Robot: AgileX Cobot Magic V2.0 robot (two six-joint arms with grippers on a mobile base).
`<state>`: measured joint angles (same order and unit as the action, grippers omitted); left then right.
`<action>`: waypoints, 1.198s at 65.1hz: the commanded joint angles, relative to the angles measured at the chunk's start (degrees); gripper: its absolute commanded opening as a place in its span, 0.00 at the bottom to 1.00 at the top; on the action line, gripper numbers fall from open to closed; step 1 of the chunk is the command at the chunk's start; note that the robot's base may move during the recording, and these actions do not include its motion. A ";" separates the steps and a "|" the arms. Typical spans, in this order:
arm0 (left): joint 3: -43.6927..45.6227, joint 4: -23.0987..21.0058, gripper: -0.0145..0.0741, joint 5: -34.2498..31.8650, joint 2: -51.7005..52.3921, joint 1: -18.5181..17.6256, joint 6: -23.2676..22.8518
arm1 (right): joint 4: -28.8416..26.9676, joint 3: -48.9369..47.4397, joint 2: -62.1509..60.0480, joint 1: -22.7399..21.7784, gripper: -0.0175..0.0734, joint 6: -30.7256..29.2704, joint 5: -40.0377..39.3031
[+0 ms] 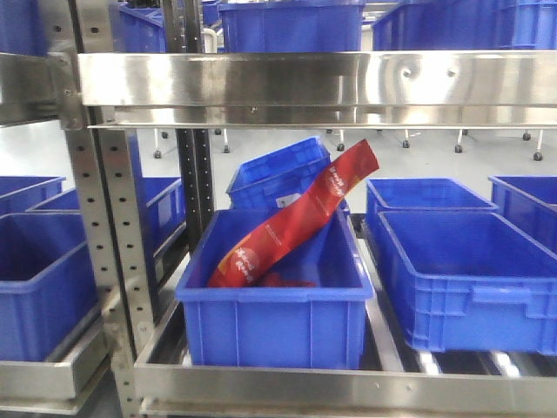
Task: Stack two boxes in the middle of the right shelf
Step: 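Drive toward the steel shelf rack and align with the middle shelf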
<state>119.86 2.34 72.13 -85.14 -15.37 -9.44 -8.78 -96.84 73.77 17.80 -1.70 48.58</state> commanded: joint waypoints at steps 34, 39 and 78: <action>0.79 3.43 0.04 -2.17 0.74 0.30 -0.04 | 1.88 -0.75 -0.73 -0.41 0.02 -0.95 -2.77; 0.79 3.43 0.04 -2.17 0.74 0.30 -0.04 | 1.88 -0.75 -0.73 -0.41 0.02 -0.95 -2.77; 0.79 3.43 0.04 -2.17 0.74 0.30 -0.04 | 1.88 -0.75 -0.73 -0.41 0.02 -0.95 -2.77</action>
<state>119.86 2.34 72.13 -85.14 -15.37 -9.44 -8.78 -96.84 73.77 17.80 -1.70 48.58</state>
